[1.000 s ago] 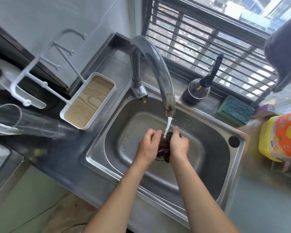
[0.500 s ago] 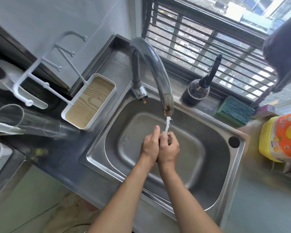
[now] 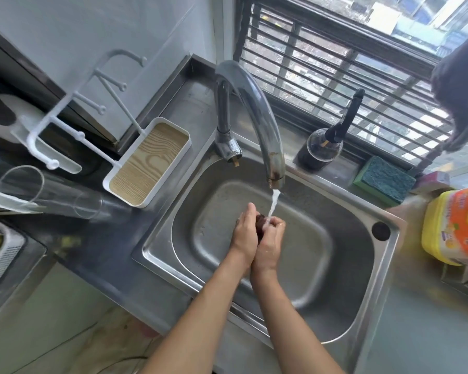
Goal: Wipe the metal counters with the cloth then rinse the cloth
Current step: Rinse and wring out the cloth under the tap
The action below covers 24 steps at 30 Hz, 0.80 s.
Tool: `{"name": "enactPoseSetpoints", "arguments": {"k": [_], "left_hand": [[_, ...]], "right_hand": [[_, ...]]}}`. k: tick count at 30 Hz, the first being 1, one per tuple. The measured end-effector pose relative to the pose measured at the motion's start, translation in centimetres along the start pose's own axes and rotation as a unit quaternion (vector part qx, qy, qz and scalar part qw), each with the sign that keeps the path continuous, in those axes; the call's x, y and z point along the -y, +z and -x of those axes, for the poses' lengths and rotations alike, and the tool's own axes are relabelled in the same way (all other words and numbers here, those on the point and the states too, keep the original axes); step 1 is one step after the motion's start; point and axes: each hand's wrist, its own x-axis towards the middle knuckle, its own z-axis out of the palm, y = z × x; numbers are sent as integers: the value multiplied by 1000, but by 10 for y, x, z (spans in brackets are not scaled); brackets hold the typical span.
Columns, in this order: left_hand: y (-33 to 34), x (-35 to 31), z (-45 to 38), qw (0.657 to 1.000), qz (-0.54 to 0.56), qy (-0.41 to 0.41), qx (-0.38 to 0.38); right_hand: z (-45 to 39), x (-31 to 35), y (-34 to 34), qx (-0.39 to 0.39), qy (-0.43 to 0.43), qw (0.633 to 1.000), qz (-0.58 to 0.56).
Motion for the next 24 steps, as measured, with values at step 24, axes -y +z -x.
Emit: {"name": "enactPoseSetpoints", "arguments": {"k": [24], "left_hand": [[-20, -18, -3, 976, -184, 84, -77]], "right_hand": [[3, 18, -2, 11, -76, 993, 88]]}}
